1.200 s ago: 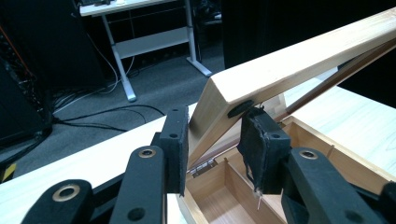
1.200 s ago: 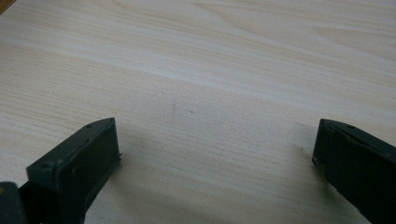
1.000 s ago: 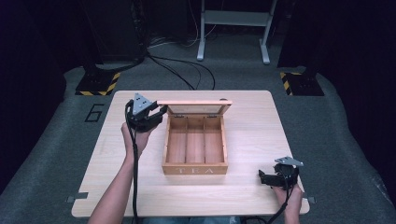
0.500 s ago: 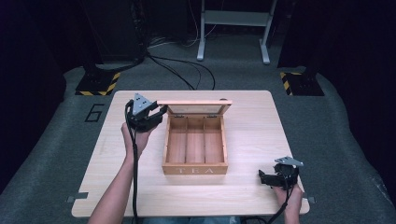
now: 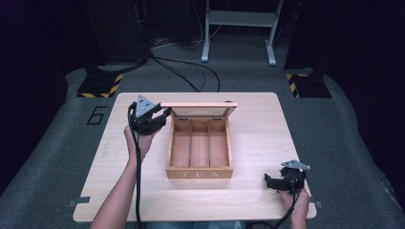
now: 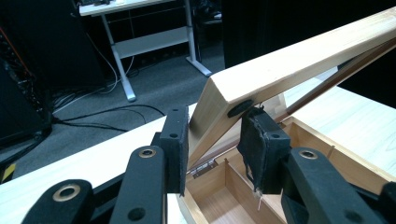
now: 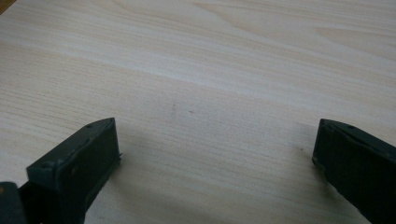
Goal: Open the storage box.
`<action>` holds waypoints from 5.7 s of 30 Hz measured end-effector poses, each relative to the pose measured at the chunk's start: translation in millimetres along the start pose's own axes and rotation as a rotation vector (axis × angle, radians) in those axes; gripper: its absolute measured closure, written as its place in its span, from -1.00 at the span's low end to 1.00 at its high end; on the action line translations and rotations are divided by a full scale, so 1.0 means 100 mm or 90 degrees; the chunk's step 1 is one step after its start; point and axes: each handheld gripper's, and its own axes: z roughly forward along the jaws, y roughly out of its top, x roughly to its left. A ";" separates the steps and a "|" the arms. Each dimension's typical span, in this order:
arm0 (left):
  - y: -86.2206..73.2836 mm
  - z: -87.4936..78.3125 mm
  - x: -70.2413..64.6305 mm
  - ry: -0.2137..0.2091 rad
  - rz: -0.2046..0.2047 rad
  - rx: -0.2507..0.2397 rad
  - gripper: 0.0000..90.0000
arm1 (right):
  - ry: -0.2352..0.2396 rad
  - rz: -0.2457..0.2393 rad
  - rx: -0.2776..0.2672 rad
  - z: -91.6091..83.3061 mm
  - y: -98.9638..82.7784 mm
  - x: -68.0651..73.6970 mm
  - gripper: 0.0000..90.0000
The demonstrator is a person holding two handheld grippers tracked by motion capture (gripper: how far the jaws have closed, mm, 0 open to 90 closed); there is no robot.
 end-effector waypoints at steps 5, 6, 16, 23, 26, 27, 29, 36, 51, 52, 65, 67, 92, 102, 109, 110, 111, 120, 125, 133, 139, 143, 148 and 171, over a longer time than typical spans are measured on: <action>0.00 0.00 0.00 0.000 0.000 0.000 0.39 | 0.000 0.000 0.000 0.00 0.00 0.00 -1.00; 0.00 0.00 0.00 0.000 0.000 0.000 0.39 | 0.001 0.000 0.000 0.00 0.00 0.00 -1.00; 0.00 0.00 0.00 0.000 0.002 0.001 0.39 | 0.000 0.000 0.000 0.00 0.00 0.00 -1.00; 0.01 0.00 0.01 0.001 0.005 0.001 0.39 | 0.000 0.000 0.000 0.00 0.00 0.00 -1.00; 0.01 0.00 0.01 0.001 0.006 0.001 0.39 | 0.000 0.000 0.000 0.00 0.00 0.00 -1.00; 0.01 0.00 0.01 0.001 0.006 0.002 0.39 | 0.000 0.000 0.000 0.00 0.00 0.00 -1.00; 0.01 0.00 0.01 0.000 0.006 0.002 0.39 | 0.000 0.000 0.000 0.00 0.00 0.00 -1.00; 0.01 0.00 0.01 0.000 0.006 0.002 0.39 | 0.000 0.000 0.000 0.00 0.00 0.00 -1.00; 0.01 0.00 0.01 0.000 0.006 0.002 0.39 | 0.000 0.000 0.000 0.00 0.00 0.00 -1.00; 0.01 0.00 0.01 0.000 0.006 0.002 0.39 | 0.000 0.000 0.000 0.00 0.00 0.00 -1.00; 0.02 0.00 0.01 -0.003 0.006 0.004 0.39 | 0.000 0.000 0.000 0.00 0.00 0.00 -1.00; 0.02 0.00 0.01 -0.003 0.007 0.004 0.39 | 0.000 0.001 0.000 0.00 0.00 0.00 -1.00; 0.02 0.00 0.01 -0.004 0.007 0.006 0.39 | 0.000 0.000 0.000 0.00 0.00 0.00 -1.00; 0.02 0.00 0.01 -0.004 0.008 0.006 0.39 | 0.000 0.000 0.000 0.00 0.00 0.00 -1.00; 0.01 0.00 0.01 -0.002 0.008 0.004 0.39 | 0.000 0.000 0.000 0.00 0.00 0.00 -1.00; 0.01 0.00 0.01 -0.002 0.008 0.004 0.39 | 0.000 0.000 0.000 0.00 0.00 0.00 -1.00; 0.01 0.00 0.01 -0.002 0.008 0.004 0.39 | 0.000 0.000 0.000 0.00 0.00 0.00 -1.00; 0.01 0.00 0.01 -0.002 0.007 0.003 0.39 | 0.000 0.000 0.000 0.00 0.00 0.00 -1.00; 0.01 0.00 0.01 -0.003 0.007 0.003 0.39 | 0.000 0.000 0.000 0.00 0.00 0.00 -1.00; 0.01 0.00 0.01 -0.002 0.008 0.003 0.39 | 0.000 0.001 0.000 0.00 0.00 0.00 -1.00; 0.01 0.00 0.01 -0.002 0.008 0.004 0.39 | 0.000 0.000 0.000 0.00 0.00 0.00 -1.00; -0.01 -0.02 0.00 -0.004 0.010 0.005 0.39 | 0.000 0.000 0.000 0.00 0.00 0.00 -1.00; -0.07 -0.06 -0.03 -0.007 0.015 0.004 0.38 | -0.002 0.002 -0.002 0.00 0.00 0.00 -1.00; -0.59 -0.25 -0.21 -0.041 -0.008 0.008 0.16 | -0.003 0.001 -0.003 0.00 0.00 0.00 -1.00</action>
